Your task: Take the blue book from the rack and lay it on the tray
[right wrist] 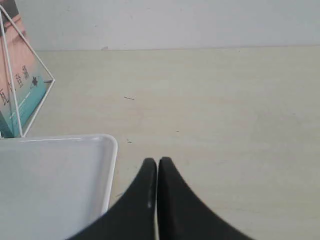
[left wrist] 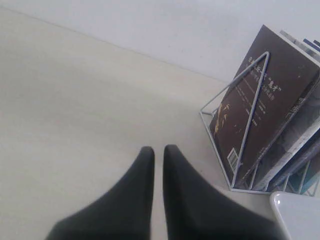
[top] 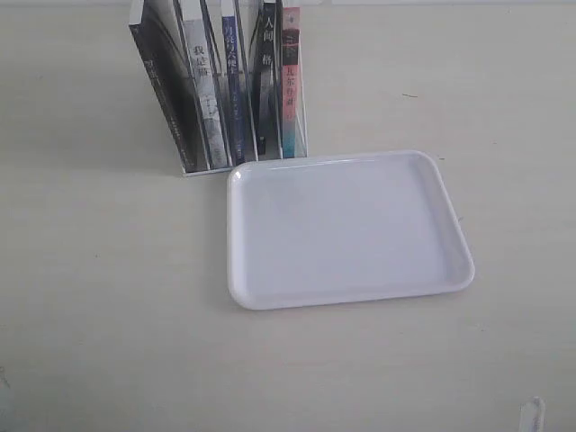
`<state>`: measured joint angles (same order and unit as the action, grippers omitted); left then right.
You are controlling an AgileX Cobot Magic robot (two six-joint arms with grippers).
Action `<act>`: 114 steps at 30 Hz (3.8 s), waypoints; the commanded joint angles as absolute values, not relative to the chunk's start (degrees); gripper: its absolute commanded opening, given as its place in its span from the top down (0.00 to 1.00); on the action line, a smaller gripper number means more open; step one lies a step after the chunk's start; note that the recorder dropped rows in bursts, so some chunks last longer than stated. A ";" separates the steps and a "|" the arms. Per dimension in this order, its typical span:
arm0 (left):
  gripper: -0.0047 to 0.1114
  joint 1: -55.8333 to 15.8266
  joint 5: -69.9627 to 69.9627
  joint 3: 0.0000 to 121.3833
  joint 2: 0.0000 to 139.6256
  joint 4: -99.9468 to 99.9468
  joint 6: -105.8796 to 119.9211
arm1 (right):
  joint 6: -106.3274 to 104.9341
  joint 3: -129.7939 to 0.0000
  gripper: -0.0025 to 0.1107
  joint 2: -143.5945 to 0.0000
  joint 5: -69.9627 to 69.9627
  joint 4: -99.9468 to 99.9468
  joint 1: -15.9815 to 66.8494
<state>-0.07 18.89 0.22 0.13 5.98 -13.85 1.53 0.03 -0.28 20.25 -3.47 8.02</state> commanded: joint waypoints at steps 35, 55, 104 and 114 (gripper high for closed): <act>0.91 -0.66 18.42 0.00 0.00 6.31 -14.08 | 1.33 0.00 0.98 0.00 19.55 -3.14 7.65; 0.91 -0.66 18.42 0.00 0.00 6.31 -13.97 | 1.33 0.00 0.98 0.00 19.55 -3.14 7.65; 0.91 -0.66 18.42 0.00 0.00 6.31 -13.72 | -14.86 -41.99 0.98 -32.11 14.88 -11.64 8.55; 0.91 -0.66 18.42 0.00 0.00 6.31 -13.72 | -12.34 -41.99 0.98 -37.09 14.68 -23.72 8.55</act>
<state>-0.07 18.89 0.22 0.13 5.98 -13.85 -12.57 -41.55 -34.43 13.79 -21.82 8.52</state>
